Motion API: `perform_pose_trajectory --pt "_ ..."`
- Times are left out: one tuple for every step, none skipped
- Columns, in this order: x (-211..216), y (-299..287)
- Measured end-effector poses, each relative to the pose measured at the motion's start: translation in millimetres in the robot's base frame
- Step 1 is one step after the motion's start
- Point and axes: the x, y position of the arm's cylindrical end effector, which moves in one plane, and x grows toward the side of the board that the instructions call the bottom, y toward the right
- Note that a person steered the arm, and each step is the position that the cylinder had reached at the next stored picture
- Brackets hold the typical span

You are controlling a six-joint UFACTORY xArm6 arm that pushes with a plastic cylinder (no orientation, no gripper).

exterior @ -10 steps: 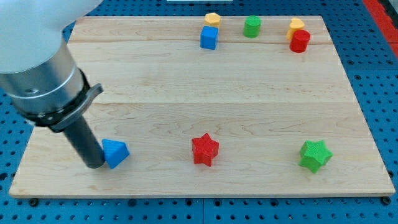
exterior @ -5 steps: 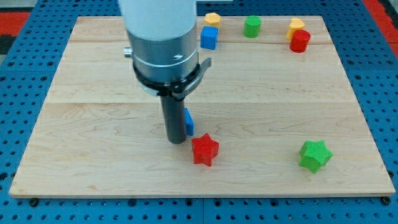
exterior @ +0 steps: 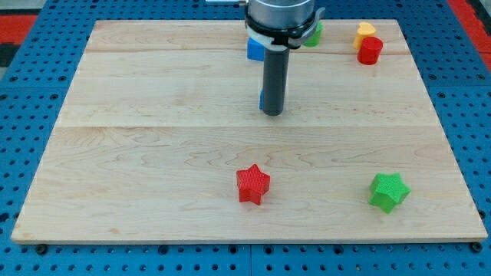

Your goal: Slide the blue triangle to the right of the blue cube

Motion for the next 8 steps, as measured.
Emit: perform_pose_trajectory --pt "-22 1" --pt "-42 1" --pt "-57 1" --pt "-69 5" --pt "-82 5" --pt "-92 5" --pt "-102 5" --pt "-99 14"
